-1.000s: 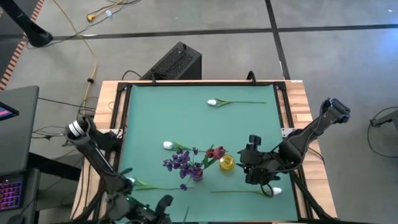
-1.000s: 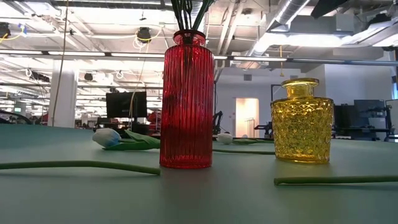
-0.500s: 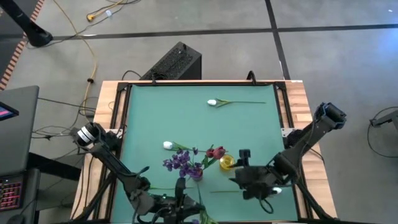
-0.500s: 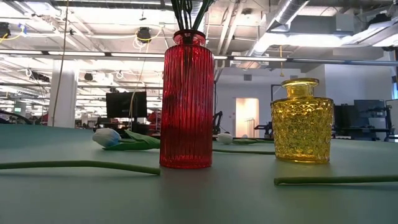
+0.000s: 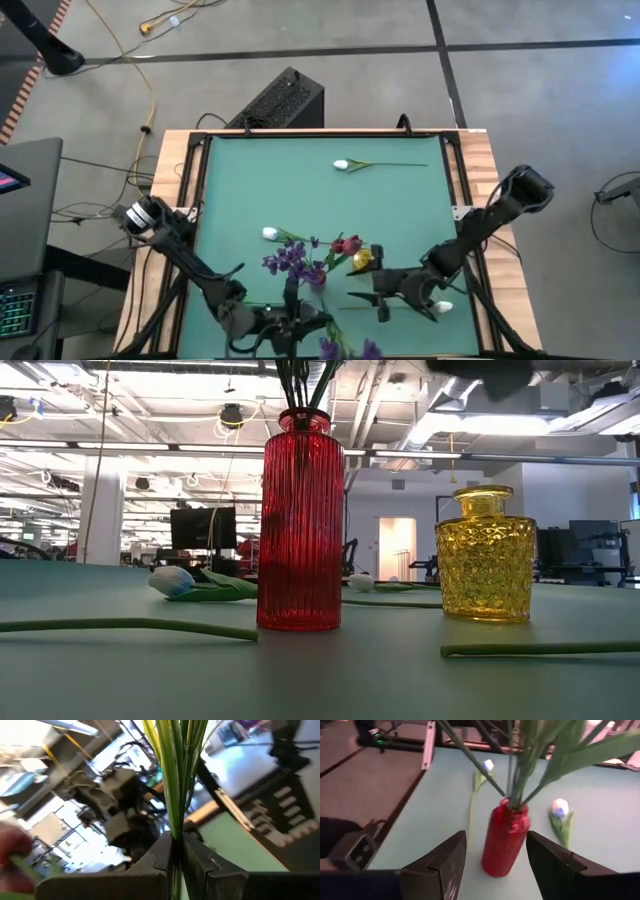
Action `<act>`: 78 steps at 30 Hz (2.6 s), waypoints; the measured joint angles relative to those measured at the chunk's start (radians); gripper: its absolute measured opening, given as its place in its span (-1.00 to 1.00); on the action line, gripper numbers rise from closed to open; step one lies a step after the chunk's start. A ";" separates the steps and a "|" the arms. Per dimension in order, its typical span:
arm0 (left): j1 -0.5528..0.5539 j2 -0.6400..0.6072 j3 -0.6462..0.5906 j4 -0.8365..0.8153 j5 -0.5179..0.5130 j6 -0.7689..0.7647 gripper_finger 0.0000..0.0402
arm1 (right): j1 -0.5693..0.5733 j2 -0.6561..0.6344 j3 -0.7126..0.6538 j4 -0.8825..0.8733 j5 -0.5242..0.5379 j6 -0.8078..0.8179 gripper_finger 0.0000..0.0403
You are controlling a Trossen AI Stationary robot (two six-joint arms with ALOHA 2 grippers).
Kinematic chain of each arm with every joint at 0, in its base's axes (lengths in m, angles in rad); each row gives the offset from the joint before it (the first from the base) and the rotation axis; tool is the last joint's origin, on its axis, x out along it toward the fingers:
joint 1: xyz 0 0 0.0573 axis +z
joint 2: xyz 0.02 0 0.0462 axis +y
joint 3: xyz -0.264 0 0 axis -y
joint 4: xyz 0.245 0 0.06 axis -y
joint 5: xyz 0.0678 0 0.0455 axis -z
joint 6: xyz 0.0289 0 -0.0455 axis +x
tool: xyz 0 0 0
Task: Sort flowers into vase by color
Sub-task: Put the violet flowers into the red flower vase
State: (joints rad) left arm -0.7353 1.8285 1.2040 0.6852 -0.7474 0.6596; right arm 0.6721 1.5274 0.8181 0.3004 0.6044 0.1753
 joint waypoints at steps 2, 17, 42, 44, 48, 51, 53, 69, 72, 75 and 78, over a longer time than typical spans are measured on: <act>0.000 -0.001 -0.024 0.064 -0.007 0.027 -0.93 | -0.013 0.020 0.000 0.009 -0.001 0.000 0.16; 0.002 -0.002 -0.103 0.230 -0.043 0.040 -0.93 | -0.074 0.131 0.000 0.157 -0.055 0.000 0.16; 0.019 -0.003 -0.174 0.364 -0.194 -0.134 -0.93 | -0.123 0.226 0.001 0.346 -0.069 0.031 0.16; 0.019 -0.003 -0.174 0.364 -0.224 -0.155 -0.93 | -0.123 0.226 0.001 0.347 -0.068 0.034 0.16; 0.019 -0.003 -0.173 0.364 -0.245 -0.193 -0.93 | -0.123 0.226 0.001 0.347 -0.068 0.035 0.16; 0.007 -0.003 -0.163 0.365 -0.269 -0.182 -0.93 | -0.123 0.226 0.001 0.347 -0.068 0.036 0.16; -0.003 -0.003 -0.151 0.365 -0.271 -0.167 -0.93 | -0.123 0.226 0.001 0.347 -0.068 0.037 0.16; 0.009 -0.003 -0.130 0.315 -0.343 -0.278 -0.93 | -0.125 0.225 0.001 0.347 -0.068 0.046 0.16; 0.018 -0.004 -0.129 0.278 -0.358 -0.345 -0.93 | -0.125 0.225 0.001 0.347 -0.068 0.060 0.16; 0.022 -0.005 -0.128 0.241 -0.357 -0.404 -0.93 | -0.125 0.225 0.001 0.347 -0.073 0.061 0.16; 0.022 -0.006 -0.128 0.202 -0.359 -0.447 -0.93 | -0.125 0.225 0.001 0.347 -0.075 0.061 0.16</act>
State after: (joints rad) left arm -0.7128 1.8229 1.0763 0.8876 -1.1068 0.2129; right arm 0.5472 1.7521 0.8192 0.6470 0.5293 0.2359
